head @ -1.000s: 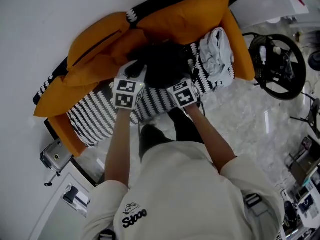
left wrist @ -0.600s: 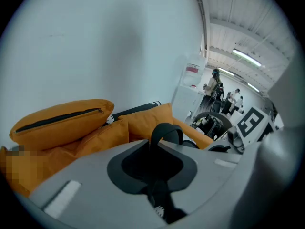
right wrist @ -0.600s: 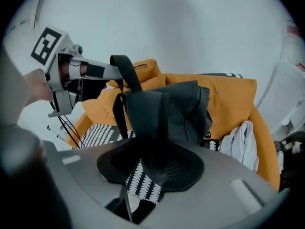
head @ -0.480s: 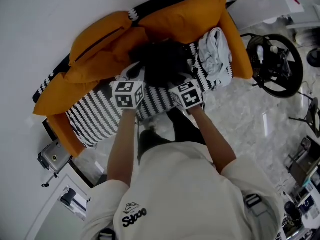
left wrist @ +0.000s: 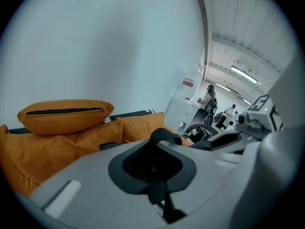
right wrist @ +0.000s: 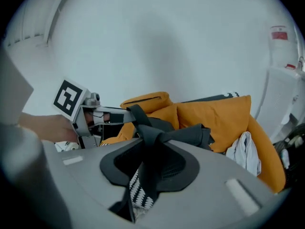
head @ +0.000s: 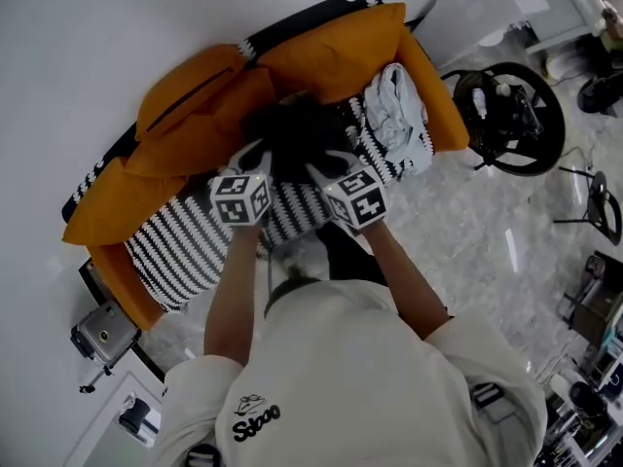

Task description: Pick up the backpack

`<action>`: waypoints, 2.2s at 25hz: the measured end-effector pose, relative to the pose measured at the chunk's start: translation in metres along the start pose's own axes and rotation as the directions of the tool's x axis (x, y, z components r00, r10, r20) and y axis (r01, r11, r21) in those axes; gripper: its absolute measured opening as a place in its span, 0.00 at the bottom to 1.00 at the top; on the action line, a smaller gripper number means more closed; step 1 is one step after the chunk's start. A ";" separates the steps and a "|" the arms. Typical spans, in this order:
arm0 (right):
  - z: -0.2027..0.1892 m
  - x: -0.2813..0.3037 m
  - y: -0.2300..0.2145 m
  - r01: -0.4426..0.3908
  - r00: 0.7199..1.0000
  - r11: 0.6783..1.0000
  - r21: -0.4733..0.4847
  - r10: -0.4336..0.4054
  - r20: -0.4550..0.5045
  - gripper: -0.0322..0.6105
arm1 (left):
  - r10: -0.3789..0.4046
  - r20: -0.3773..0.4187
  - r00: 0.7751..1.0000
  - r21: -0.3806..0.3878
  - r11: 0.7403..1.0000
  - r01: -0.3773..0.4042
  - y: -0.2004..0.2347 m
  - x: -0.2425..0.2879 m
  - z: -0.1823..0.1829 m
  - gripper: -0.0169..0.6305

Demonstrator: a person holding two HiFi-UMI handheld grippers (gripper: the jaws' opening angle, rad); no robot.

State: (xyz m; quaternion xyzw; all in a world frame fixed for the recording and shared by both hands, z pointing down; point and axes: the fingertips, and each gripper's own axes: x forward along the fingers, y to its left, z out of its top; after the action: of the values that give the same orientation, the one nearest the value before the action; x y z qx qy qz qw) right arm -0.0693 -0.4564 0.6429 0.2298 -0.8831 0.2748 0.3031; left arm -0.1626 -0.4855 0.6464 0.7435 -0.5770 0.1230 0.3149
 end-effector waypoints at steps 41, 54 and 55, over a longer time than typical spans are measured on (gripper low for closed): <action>-0.008 -0.245 0.275 0.073 0.903 0.976 -0.204 0.022 0.429 0.18 | -0.147 0.399 0.905 0.393 0.919 -0.024 -0.137 -0.346 0.048 0.05; -0.018 -0.301 0.341 0.080 0.875 0.963 -0.259 0.056 0.480 0.18 | -0.156 0.480 0.863 0.412 0.909 -0.065 -0.172 -0.438 0.039 0.05; -0.020 -0.306 0.345 0.080 0.874 0.962 -0.262 0.058 0.483 0.18 | -0.159 0.485 0.860 0.413 0.909 -0.065 -0.175 -0.443 0.038 0.05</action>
State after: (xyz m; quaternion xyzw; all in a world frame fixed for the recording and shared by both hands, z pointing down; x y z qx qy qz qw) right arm -0.0413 -0.1144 0.3348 0.2524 -0.9587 0.0819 0.1019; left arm -0.1406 -0.1389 0.3177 0.8131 -0.5810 0.0346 -0.0104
